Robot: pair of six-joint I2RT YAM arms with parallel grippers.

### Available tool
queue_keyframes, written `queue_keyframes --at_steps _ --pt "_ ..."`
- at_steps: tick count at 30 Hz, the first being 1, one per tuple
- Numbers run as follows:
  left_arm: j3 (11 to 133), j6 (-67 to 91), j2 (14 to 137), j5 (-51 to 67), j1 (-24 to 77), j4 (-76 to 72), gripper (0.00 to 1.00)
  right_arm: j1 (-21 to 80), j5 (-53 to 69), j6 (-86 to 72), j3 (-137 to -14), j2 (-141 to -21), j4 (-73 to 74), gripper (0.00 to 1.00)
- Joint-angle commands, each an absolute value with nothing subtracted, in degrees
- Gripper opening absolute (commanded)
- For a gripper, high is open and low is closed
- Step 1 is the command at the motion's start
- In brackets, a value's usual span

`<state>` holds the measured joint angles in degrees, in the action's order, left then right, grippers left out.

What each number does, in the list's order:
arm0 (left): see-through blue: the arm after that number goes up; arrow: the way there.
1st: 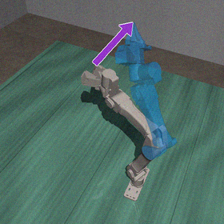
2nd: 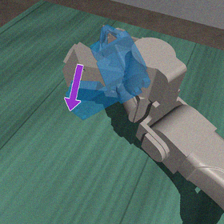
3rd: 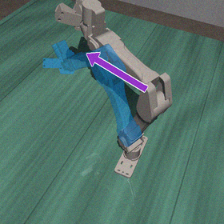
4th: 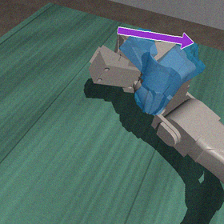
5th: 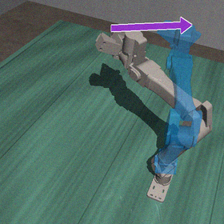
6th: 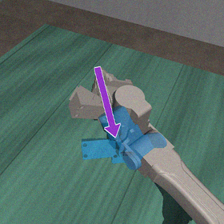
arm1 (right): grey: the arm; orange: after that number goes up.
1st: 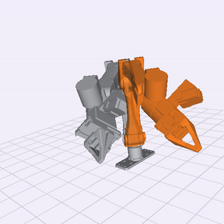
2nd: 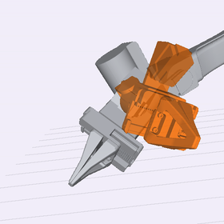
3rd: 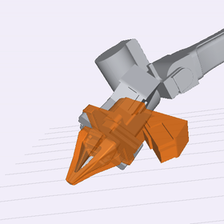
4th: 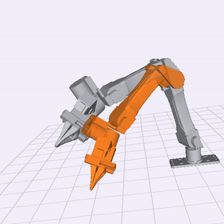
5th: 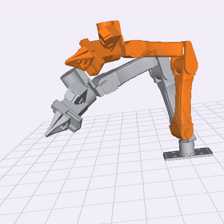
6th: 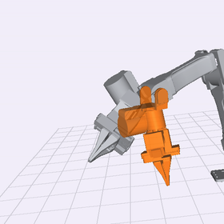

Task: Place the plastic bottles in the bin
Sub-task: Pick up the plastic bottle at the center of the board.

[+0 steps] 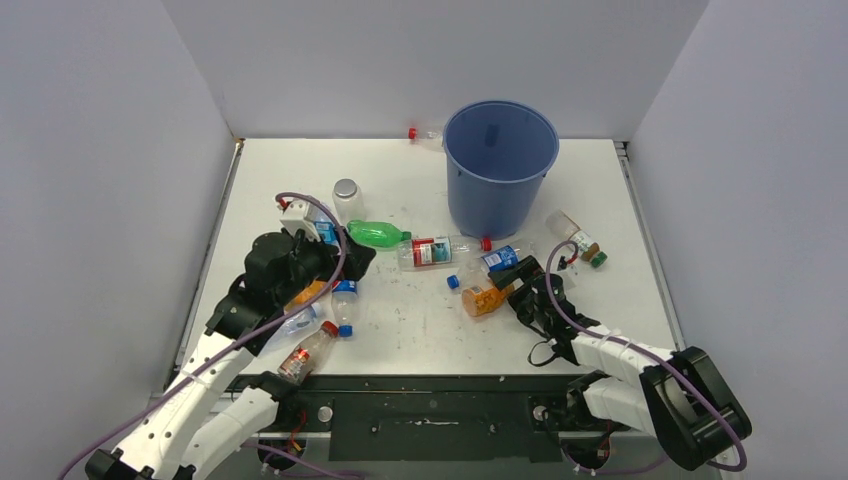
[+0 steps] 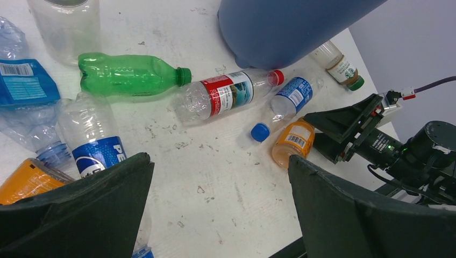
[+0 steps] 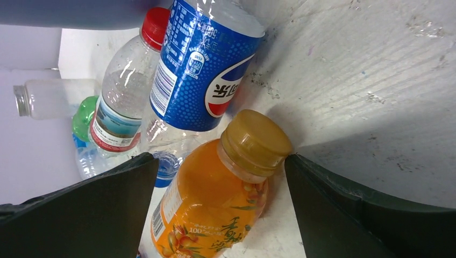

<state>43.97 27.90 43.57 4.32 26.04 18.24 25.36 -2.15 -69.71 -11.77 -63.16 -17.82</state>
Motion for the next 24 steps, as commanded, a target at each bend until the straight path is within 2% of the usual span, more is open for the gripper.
queue_keyframes --at_steps 1,8,16,20,24 --pt "45.15 26.58 42.67 2.16 27.44 17.71 0.96 26.52 -4.36 -71.86 -11.25 -67.15 -18.69 0.89" --pt "45.43 26.24 42.01 0.45 28.56 18.43 0.96 29.5 -5.92 -69.51 -11.27 -67.89 -16.08 0.79" --pt "45.09 26.28 40.76 -1.32 29.42 18.46 0.96 30.02 -5.08 -66.05 -9.65 -65.39 -14.93 0.52" --pt "45.15 26.06 40.65 -2.27 30.08 18.74 0.96 30.39 -4.83 -63.63 -9.56 -60.0 -12.96 0.41" --pt "45.01 25.72 40.2 -4.44 31.63 19.0 0.96 31.08 -3.3 -58.51 -11.19 -50.31 -6.37 0.36"
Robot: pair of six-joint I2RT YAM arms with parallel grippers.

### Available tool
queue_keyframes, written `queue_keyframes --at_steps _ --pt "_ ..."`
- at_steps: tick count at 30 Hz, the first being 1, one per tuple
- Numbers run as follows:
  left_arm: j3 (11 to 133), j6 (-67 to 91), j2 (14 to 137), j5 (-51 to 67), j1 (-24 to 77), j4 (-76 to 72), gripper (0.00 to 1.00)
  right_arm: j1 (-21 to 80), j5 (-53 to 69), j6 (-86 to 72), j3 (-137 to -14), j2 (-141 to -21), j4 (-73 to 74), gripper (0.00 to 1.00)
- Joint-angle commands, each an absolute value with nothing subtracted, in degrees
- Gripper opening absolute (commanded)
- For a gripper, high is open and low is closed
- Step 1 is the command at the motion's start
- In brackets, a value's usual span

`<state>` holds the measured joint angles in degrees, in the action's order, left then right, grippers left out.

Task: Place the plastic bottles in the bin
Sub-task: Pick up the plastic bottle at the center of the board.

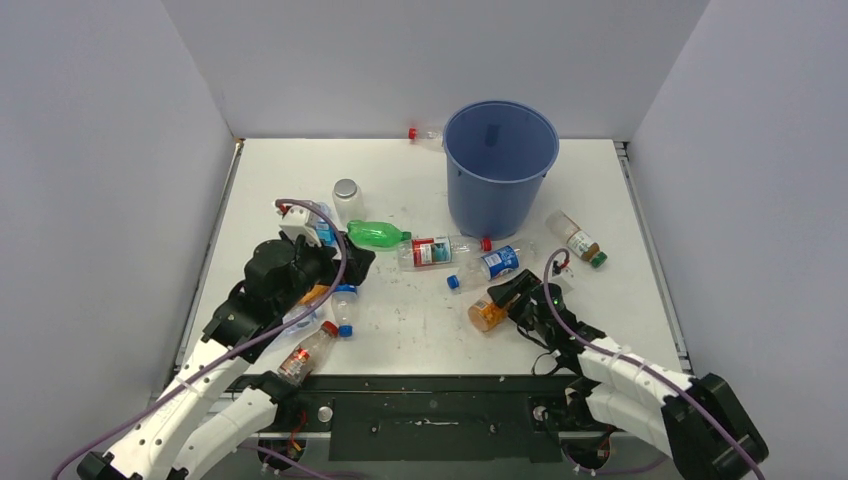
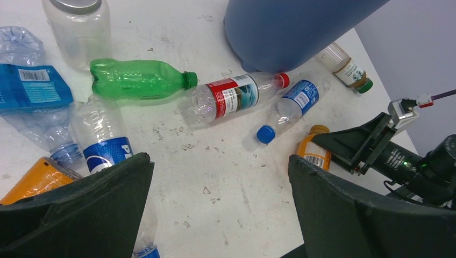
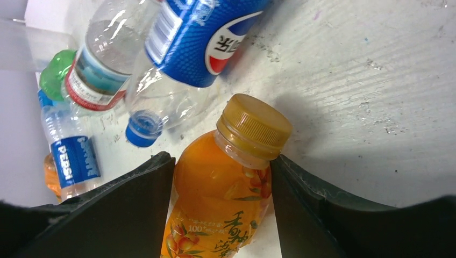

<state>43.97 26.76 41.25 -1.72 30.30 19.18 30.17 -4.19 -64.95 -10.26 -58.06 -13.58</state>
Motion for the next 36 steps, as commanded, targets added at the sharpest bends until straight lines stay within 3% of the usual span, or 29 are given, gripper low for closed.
queue_keyframes --at_steps 1,6,10,16,20,25,36 --pt "44.88 25.63 39.97 -4.82 31.86 18.8 0.96 31.22 -2.05 -56.8 -11.79 -47.76 -5.07 0.35" --pt "41.1 26.97 37.08 -1.85 33.14 12.66 0.96 32.51 10.14 -47.04 -13.2 -34.42 -6.1 0.35" --pt "35.57 33.45 34.74 11.4 33.32 1.51 0.96 35.33 15.97 -40.94 -15.94 -26.09 -9.19 0.35" --pt "33.87 39.04 38.34 33.81 33.39 -13.98 0.96 39.32 21.83 -36.33 -22.02 -29.96 -20.32 0.34" --pt "33.71 41.59 40.7 42.22 33.48 -22.43 0.96 46.34 16.58 -31.69 -25.59 -35.8 -26.07 0.34" --pt "32.48 41.85 41.86 44.74 33.53 -26.62 0.96 57.09 6.86 -25.78 -28.11 -43.5 -34.17 0.33" --pt "33.11 41.08 41.24 46.91 33.75 -20.81 0.96 65.39 -2.87 -18.77 -30.28 -51.16 -47.2 0.28"
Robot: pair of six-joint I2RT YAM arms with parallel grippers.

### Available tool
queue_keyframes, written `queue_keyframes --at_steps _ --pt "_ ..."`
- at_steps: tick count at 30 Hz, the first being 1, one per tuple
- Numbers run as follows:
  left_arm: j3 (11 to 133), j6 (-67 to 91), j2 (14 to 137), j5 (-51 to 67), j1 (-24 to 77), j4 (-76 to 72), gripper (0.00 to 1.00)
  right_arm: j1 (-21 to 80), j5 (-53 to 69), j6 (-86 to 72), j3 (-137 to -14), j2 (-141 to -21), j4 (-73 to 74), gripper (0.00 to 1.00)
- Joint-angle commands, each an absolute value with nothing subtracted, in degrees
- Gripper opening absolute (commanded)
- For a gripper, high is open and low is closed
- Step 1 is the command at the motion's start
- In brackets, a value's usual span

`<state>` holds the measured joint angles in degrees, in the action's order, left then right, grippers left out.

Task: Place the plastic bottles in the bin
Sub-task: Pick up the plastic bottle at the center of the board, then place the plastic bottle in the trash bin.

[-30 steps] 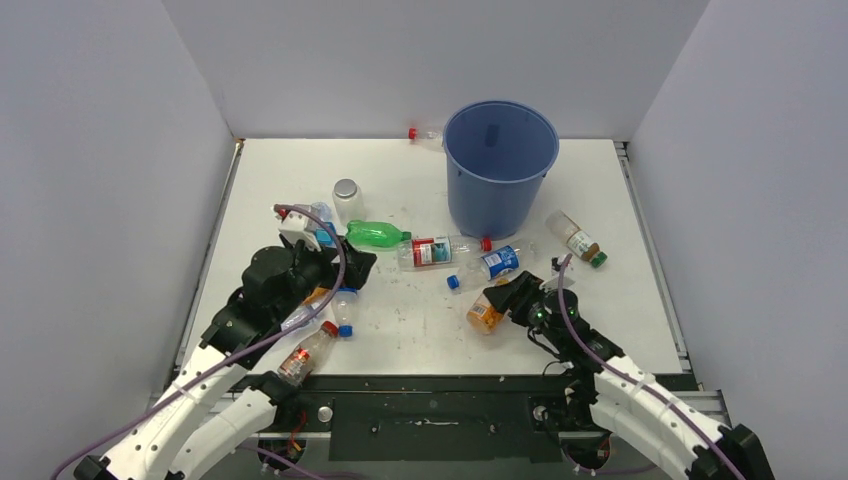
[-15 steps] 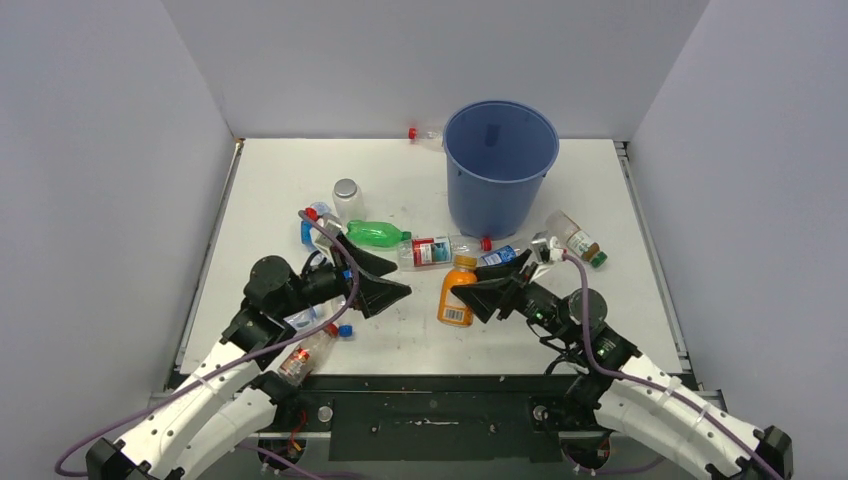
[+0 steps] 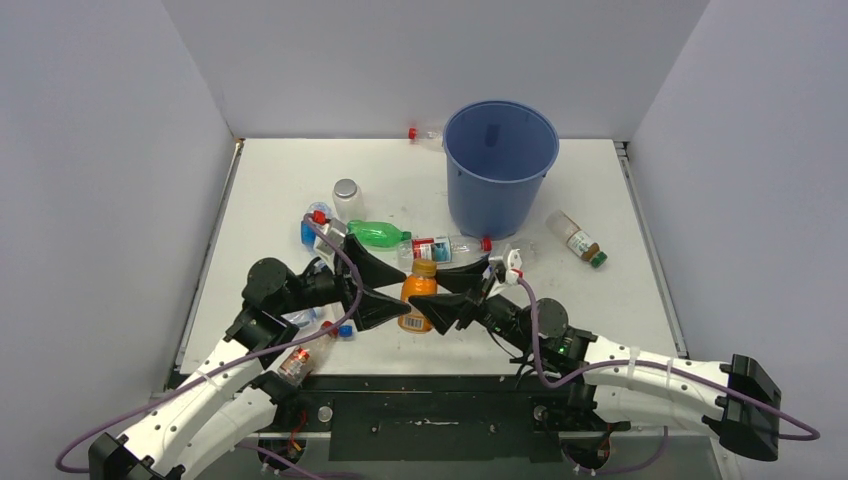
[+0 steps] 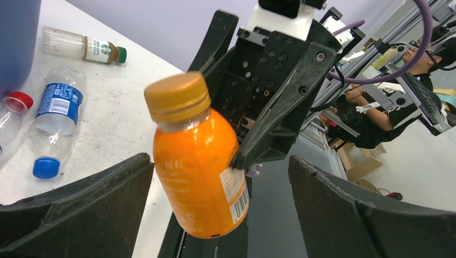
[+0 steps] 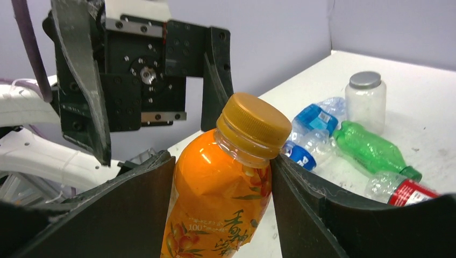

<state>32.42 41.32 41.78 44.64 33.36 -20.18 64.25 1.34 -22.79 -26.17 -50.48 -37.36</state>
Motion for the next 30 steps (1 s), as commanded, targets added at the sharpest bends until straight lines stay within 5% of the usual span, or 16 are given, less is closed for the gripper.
queue_keyframes --at_steps 1,15,20,23,26,30 --pt "33.13 41.13 41.37 46.99 33.79 -20.52 0.96 65.68 -2.83 -18.23 -30.78 -51.47 -47.49 0.28" --pt "33.11 41.92 43.2 49.35 34.19 -22.44 0.97 67.45 -1.31 -16.79 -34.37 -54.6 -47.77 0.27" --pt "32.96 41.81 43.11 49.68 34.27 -23.27 0.6 67.67 -1.04 -17.46 -34.62 -55.02 -47.16 0.3" --pt "33.05 41.43 43.08 50.07 34.28 -23.22 0.39 67.68 -2.18 -19.54 -35.61 -54.75 -43.78 0.62" --pt "33.13 40.74 42.62 50.01 34.28 -22.97 0.29 67.63 -4.8 -23.82 -38.97 -53.93 -36.05 0.97" --pt "33.13 37.76 40.57 46.93 34.28 -20.11 0.28 67.25 -6.31 -28.15 -51.5 -54.9 -16.07 0.9"
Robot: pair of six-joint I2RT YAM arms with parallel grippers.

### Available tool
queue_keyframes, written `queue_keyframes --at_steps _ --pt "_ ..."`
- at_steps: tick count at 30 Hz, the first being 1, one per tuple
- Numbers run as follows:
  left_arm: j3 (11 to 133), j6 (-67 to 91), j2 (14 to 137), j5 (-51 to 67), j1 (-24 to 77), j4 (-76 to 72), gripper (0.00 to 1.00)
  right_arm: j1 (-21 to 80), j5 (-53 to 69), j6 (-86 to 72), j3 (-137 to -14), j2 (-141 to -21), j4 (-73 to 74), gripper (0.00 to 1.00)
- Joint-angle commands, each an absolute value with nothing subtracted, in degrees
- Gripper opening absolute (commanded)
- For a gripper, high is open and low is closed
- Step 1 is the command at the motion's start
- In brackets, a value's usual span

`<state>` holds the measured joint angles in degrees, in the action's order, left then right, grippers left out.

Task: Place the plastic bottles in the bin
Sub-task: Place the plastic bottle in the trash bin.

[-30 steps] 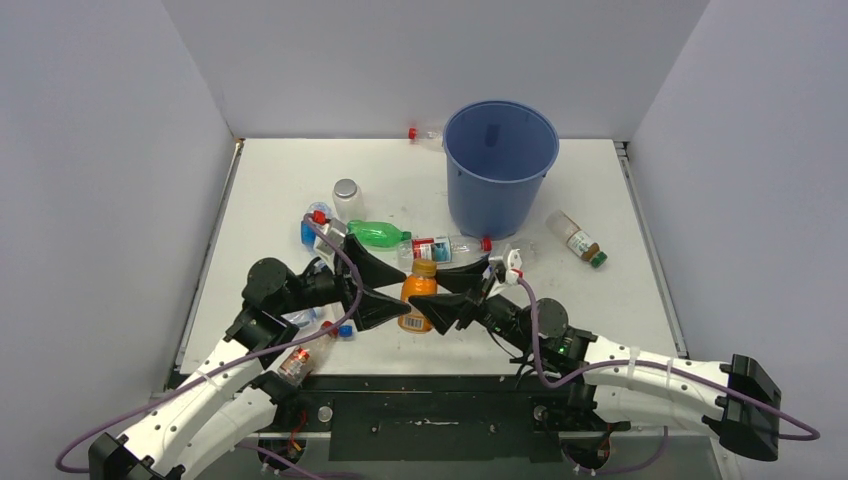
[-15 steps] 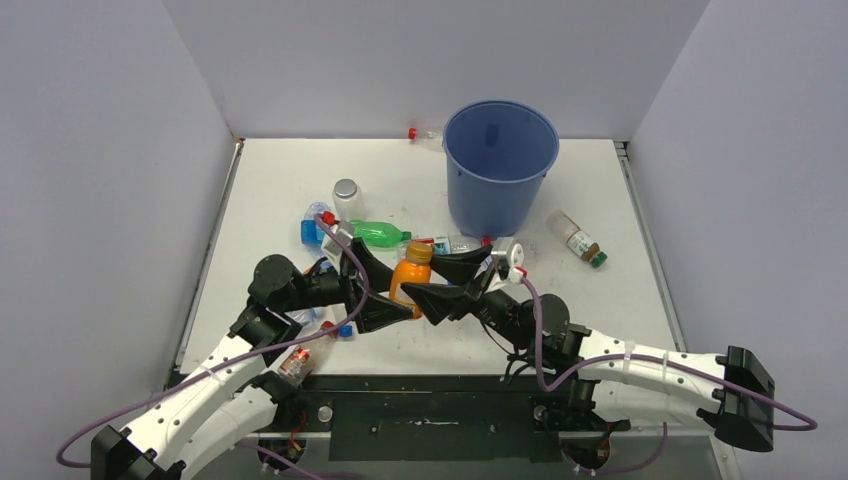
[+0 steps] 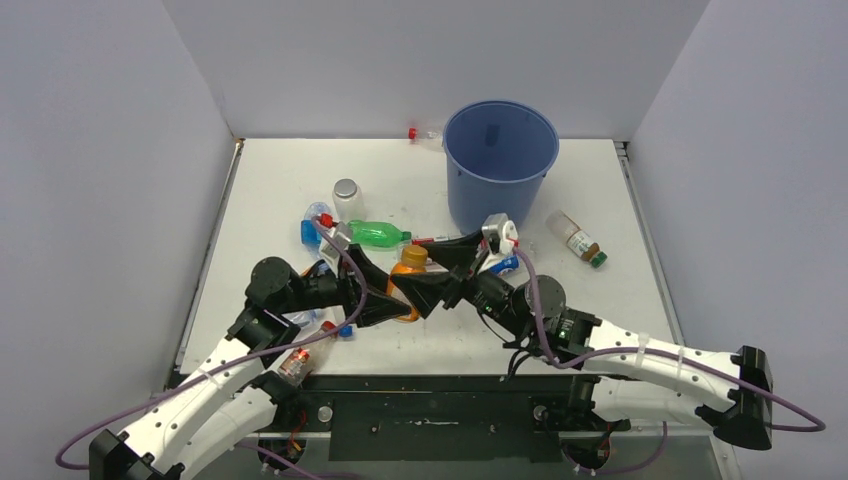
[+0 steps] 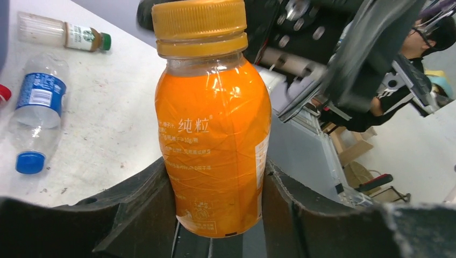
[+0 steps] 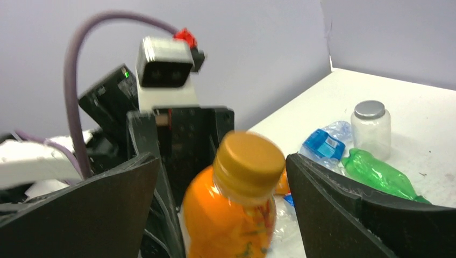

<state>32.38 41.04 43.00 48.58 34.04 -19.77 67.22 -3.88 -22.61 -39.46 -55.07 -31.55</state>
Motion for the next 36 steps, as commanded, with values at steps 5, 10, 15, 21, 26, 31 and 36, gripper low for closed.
queue_keyframes --at_steps 5,10,15,21,26,31,36 --pt "30.0 32.0 35.29 37.1 34.44 -19.29 0.15 65.81 -3.45 -31.37 -64.0 -57.84 3.48 0.9" --pt "29.18 29.06 32.8 30.75 34.8 -16.94 0.09 64.52 -1.01 -32.21 -72.37 -62.23 14.6 0.93" --pt "29.5 28.35 33.49 29.88 35.23 -15.97 0.08 64.34 -2.19 -31.1 -77.32 -67.11 20.09 0.98" --pt "29.63 27.97 33.61 30.07 36.18 -15.56 0.06 63.24 -3.04 -31.03 -77.24 -69.15 18.32 0.9" --pt "29.77 27.68 33.57 29.93 36.39 -15.21 0.04 59.35 -0.84 -32.66 -76.73 -69.5 16.6 0.77" --pt "29.88 27.56 33.89 29.99 36.52 -15.01 0.03 56.97 2.77 -32.96 -76.56 -70.21 16.17 0.63" --pt "29.84 27.51 34.18 30.01 36.64 -15.03 0.02 56.93 5.37 -32.98 -76.43 -71.1 15.9 0.58"
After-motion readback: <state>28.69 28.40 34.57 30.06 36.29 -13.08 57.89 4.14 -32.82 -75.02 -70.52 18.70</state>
